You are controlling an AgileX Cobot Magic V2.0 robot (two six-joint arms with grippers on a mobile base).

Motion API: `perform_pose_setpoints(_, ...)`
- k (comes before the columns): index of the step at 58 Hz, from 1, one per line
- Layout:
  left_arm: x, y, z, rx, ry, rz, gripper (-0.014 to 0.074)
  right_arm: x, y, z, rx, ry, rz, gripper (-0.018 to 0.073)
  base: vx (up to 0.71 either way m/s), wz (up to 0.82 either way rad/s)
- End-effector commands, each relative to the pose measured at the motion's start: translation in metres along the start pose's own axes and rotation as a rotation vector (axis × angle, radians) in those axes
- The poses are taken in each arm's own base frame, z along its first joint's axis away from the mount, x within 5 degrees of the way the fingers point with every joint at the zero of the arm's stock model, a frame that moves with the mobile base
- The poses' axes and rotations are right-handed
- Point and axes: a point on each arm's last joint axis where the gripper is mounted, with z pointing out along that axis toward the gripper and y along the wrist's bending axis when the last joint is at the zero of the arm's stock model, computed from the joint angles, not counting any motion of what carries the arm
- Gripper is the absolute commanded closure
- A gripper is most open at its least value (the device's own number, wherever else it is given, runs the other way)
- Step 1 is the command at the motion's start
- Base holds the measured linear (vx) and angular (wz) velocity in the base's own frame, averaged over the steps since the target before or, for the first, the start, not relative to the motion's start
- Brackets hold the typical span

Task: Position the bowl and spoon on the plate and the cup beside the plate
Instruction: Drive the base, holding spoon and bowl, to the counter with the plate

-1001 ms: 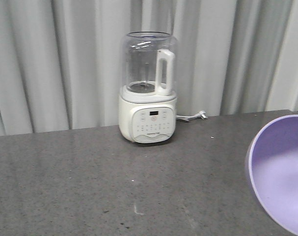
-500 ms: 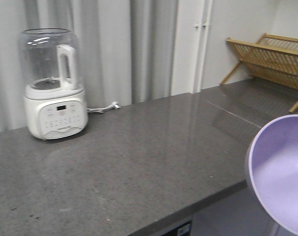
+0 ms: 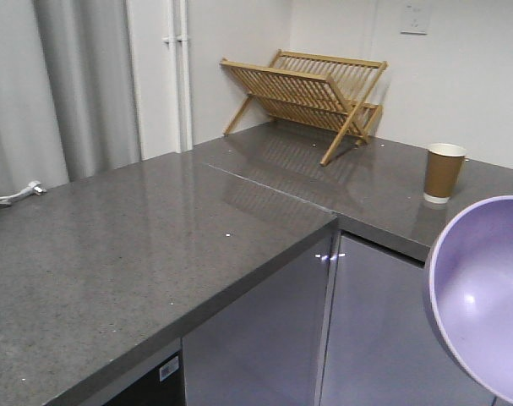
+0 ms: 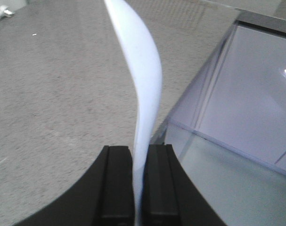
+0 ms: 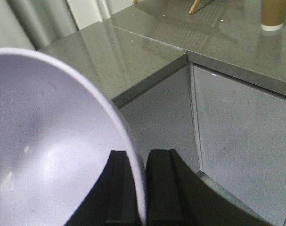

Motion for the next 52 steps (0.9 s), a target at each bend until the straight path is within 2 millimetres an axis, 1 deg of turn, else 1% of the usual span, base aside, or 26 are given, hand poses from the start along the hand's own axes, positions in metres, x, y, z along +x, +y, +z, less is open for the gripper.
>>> perform_pose_setpoints(1,-0.0137,-0.0014,-0.0076,0.007,-0.106,-0.012,0.0596,-0.0132,0.0027,-0.0058,0.002,-0.096,0.007,0.0568,-0.07,-0.39)
perform_pose_setpoints(26,-0.0136,-0.0014,-0.0076,0.008,-0.105,-0.012,0.0596,-0.0126,0.003,-0.0057,-0.001,-0.09,0.006,0.0568,-0.01,-0.38)
perform_pose_setpoints(52,-0.0136,-0.0014,-0.0076,0.008,-0.105,-0.012,0.0596,-0.0123,0.0032,-0.0057,-0.003,-0.086,0.006,0.0568,0.14,-0.4)
